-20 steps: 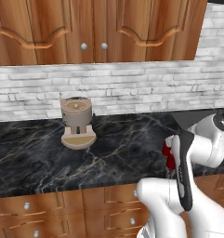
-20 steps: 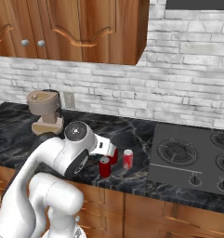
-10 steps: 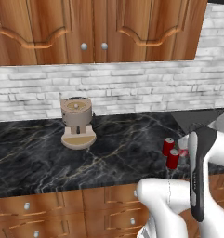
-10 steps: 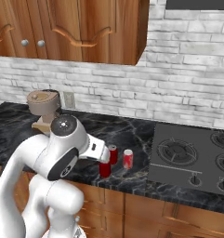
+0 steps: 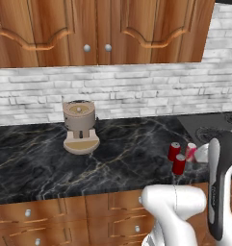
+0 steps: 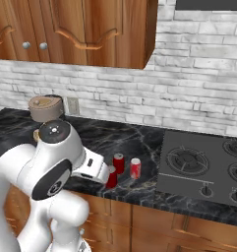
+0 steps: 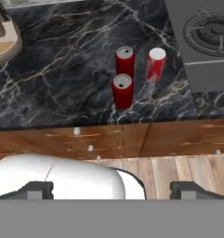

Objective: Four empty soda cans are scattered around the kitchen. Gather all the cans and cluster them next to the stove for recycling.

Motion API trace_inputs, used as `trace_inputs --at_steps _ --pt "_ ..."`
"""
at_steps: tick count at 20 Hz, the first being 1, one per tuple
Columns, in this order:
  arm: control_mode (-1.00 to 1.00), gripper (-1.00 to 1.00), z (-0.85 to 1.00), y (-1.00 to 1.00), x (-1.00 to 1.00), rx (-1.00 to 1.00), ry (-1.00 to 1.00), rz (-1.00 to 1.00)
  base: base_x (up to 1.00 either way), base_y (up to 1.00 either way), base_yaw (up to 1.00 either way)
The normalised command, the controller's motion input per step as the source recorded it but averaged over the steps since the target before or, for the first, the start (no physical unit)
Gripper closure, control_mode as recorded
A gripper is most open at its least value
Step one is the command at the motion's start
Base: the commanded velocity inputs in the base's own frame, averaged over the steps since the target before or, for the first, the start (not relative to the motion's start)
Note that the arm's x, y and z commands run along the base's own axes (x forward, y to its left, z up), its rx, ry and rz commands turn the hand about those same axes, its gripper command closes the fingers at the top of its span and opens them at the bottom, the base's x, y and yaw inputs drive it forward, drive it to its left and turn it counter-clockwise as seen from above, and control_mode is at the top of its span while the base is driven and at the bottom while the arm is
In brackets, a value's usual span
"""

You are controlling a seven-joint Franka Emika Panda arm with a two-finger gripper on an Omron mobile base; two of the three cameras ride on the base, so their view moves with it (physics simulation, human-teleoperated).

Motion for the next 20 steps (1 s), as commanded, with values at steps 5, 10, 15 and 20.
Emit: trace_inputs --at_steps 5,10,15,20 --pt "-1.00 -1.00 0.11 0.01 -0.63 0.00 0.02 -0.01 0.00 0.00 0.00" --pt "1.00 -1.00 0.01 0.00 -0.20 0.00 0.01 0.00 -0.35 -0.17 0.00" --pt "1.00 -1.00 0.00 0.00 0.00 0.00 0.00 0.00 -0.56 -0.86 0.00" --pt "1.00 -1.00 0.00 0.00 0.00 0.00 0.00 0.00 -0.43 -1.00 0.03"
